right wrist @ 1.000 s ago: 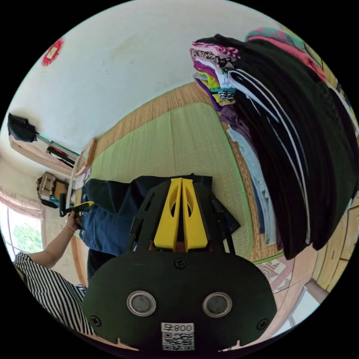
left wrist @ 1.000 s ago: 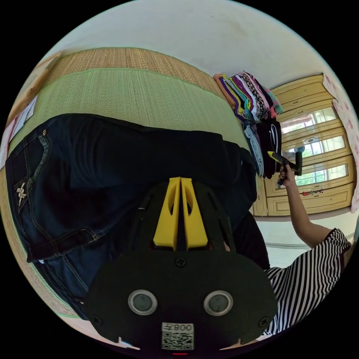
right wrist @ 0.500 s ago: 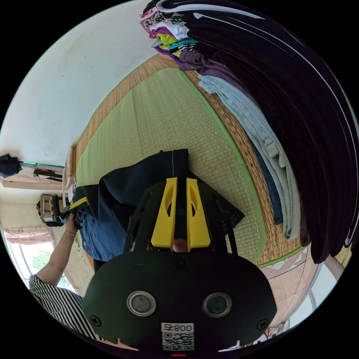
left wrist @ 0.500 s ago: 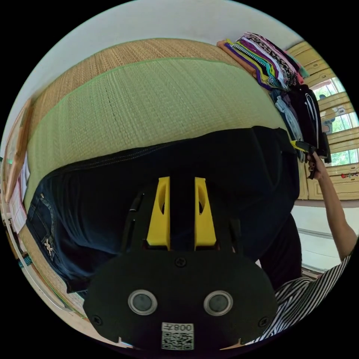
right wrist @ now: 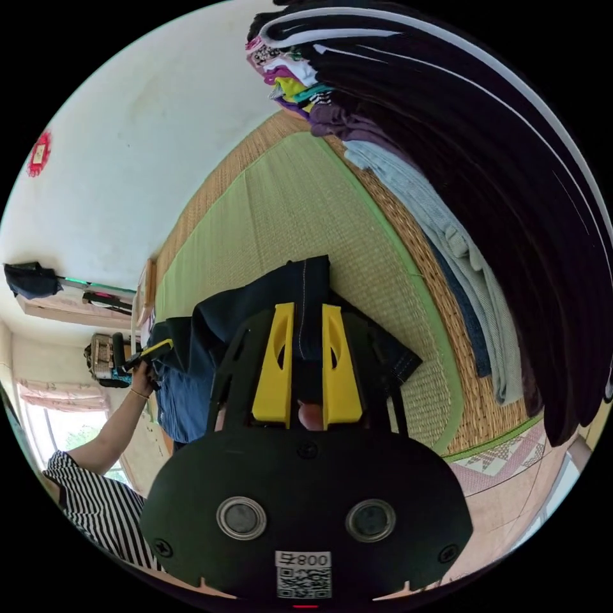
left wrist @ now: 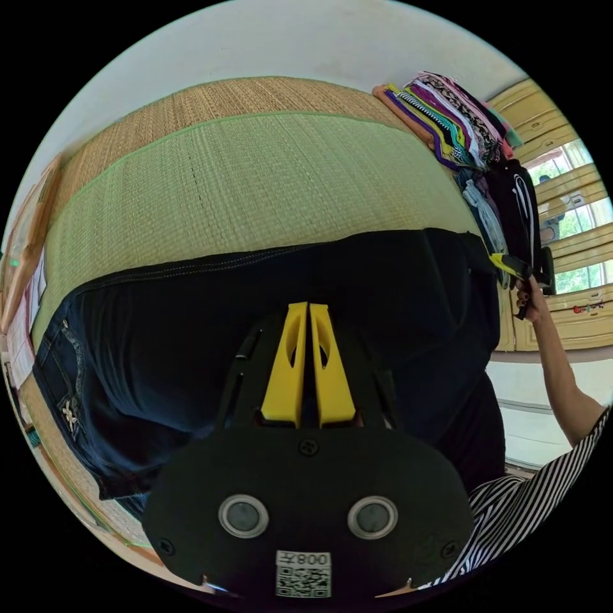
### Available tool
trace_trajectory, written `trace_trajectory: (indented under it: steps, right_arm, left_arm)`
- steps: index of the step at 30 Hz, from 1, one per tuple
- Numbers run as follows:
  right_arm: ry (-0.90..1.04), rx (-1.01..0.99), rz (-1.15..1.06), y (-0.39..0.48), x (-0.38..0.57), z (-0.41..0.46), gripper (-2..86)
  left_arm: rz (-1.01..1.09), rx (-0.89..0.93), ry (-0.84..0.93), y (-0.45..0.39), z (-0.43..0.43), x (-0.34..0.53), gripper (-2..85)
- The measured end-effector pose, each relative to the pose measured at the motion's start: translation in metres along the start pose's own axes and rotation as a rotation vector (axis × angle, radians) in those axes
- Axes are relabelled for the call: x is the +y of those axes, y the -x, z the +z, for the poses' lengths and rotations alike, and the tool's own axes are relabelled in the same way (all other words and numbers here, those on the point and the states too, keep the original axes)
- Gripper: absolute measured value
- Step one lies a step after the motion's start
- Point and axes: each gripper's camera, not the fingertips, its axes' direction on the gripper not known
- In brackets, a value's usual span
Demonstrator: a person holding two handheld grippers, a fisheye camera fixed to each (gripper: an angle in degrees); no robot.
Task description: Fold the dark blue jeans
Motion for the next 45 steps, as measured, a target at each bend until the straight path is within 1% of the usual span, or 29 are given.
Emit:
trace_trajectory:
  steps: [5, 7, 11, 14, 16, 19, 24, 26, 27, 29, 31, 33, 35, 37, 39, 41, 43, 45]
  right_arm:
    - [0.005, -0.034, 0.031, -0.008, 0.002, 0.002, 11.1]
    - [0.034, -0.051, 0.026, -0.006, 0.002, 0.007, 10.6]
    - [0.064, -0.017, -0.015, 0.006, 0.004, 0.006, 5.5]
    - [0.056, -0.008, -0.071, 0.021, 0.006, -0.006, 3.9]
    - [0.026, -0.02, -0.112, 0.033, 0.009, -0.02, 3.3]
    - [-0.08, -0.095, -0.21, 0.065, 0.016, -0.055, 2.7]
    - [-0.25, -0.119, -0.425, 0.142, 0.021, -0.117, 2.3]
    - [-0.289, -0.094, -0.473, 0.164, 0.013, -0.131, 2.1]
    - [-0.298, -0.047, -0.49, 0.178, 0.003, -0.136, 2.0]
    - [-0.297, 0.006, -0.47, 0.19, -0.019, -0.135, 1.9]
    - [-0.266, 0.067, -0.411, 0.193, -0.05, -0.123, 1.8]
    - [-0.179, 0.211, -0.268, 0.186, -0.089, -0.09, 1.3]
    - [-0.137, 0.279, -0.209, 0.185, -0.101, -0.066, 0.8]
    - [-0.114, 0.239, -0.208, 0.189, -0.101, -0.045, 0.6]
    - [-0.075, 0.128, -0.262, 0.198, -0.091, -0.015, 0.5]
    - [-0.012, 0.1, -0.303, 0.205, -0.083, 0.013, 0.5]
    - [0.055, 0.146, -0.316, 0.21, -0.078, 0.042, 0.3]
    - [0.116, 0.185, -0.314, 0.216, -0.08, 0.075, 0.2]
  left_arm:
    - [0.037, -0.029, 0.006, -0.012, 0.008, -0.004, 6.0]
    - [0.038, -0.051, 0.007, -0.015, 0.011, -0.006, 5.6]
    - [0.055, -0.072, 0.019, -0.022, 0.016, -0.01, 1.4]
    - [0.037, -0.042, 0.011, -0.019, 0.015, -0.007, 0.4]
    - [0.021, -0.013, -0.006, -0.016, 0.013, -0.003, 0.2]
    - [0.021, 0.005, -0.069, -0.015, 0.002, 0.007, 0.0]
    - [0.041, 0.042, -0.23, -0.016, -0.028, 0.025, 0.0]
    - [0.037, 0.041, -0.268, -0.015, -0.036, 0.028, 0.1]
    - [0.035, 0.047, -0.285, -0.014, -0.039, 0.029, 0.1]
    - [0.024, 0.054, -0.292, -0.011, -0.039, 0.029, 0.1]
    - [0.014, 0.048, -0.286, -0.007, -0.035, 0.03, 0.1]
    - [-0.005, 0.025, -0.243, -0.002, -0.026, 0.031, 0.1]
    - [-0.011, 0.0, -0.214, 0.002, -0.021, 0.035, 0.1]
    - [-0.024, -0.004, -0.198, 0.007, -0.017, 0.041, 0.1]
    - [-0.035, 0.001, -0.183, 0.015, -0.013, 0.05, 0.1]
    - [-0.047, -0.01, -0.165, 0.021, -0.01, 0.058, 0.1]
    - [-0.06, -0.021, -0.15, 0.028, -0.007, 0.066, 0.1]
    - [-0.073, -0.078, -0.112, 0.037, 0.0, 0.075, 0.1]
